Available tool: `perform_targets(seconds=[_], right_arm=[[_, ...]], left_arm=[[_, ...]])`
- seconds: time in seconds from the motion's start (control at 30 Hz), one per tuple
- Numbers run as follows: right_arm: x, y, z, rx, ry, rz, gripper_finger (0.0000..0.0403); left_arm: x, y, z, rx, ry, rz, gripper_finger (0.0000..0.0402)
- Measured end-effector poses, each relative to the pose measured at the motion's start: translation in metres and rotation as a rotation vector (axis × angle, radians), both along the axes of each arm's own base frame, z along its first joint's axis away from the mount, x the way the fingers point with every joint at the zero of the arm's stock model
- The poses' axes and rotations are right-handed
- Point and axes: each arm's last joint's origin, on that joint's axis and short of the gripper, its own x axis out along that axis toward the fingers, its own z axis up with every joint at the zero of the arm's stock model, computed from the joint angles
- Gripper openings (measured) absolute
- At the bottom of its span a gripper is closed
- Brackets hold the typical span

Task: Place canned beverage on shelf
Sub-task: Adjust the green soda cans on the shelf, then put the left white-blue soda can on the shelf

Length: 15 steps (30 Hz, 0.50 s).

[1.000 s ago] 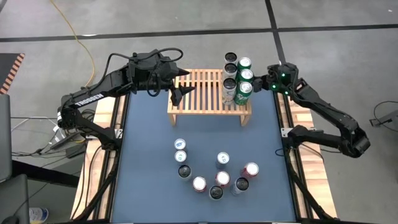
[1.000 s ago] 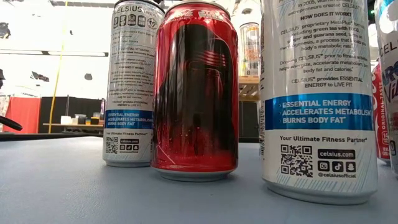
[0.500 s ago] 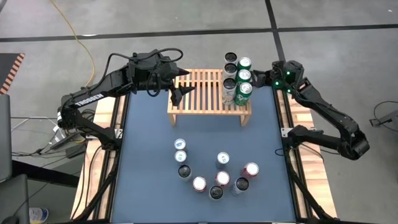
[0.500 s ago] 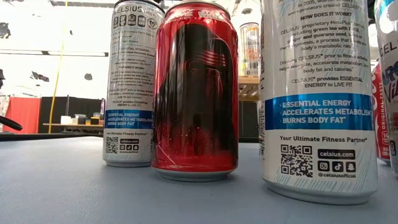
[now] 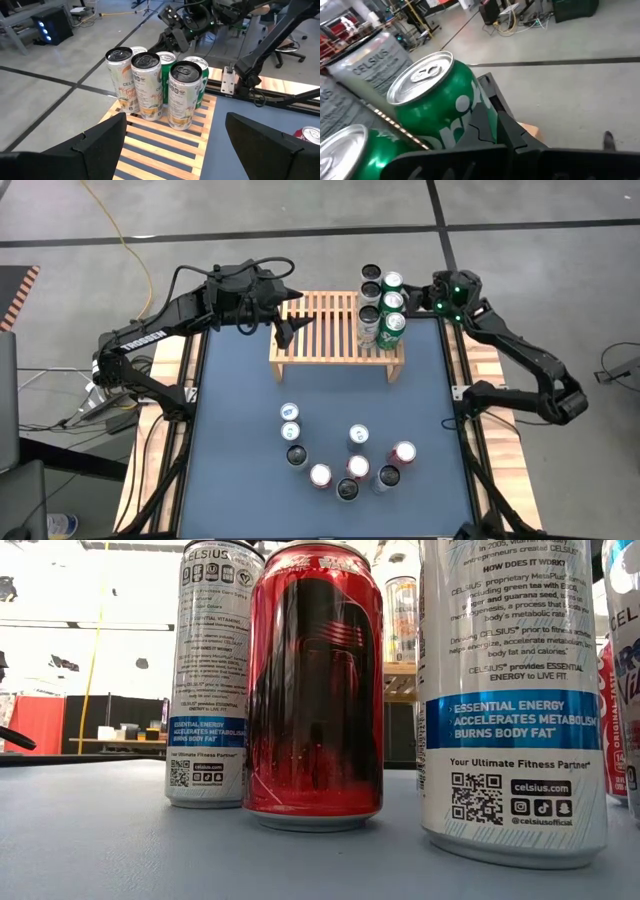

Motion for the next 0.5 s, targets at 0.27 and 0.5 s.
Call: perform_targets(seconds=[0.27,0.5], right_arm=[[0.002,-0.001,-0.001,0.003,-0.002,0.027,0.0],[-0.019,0.017,0.024,-0.109,-0.056,-0.038,0.0]], left_arm=[[0.0,0.0,0.0,0.003,0.001,0.01,0.0327],[0.0,-0.001,0.0,-0.028,-0.011,-0.026,0.0327]])
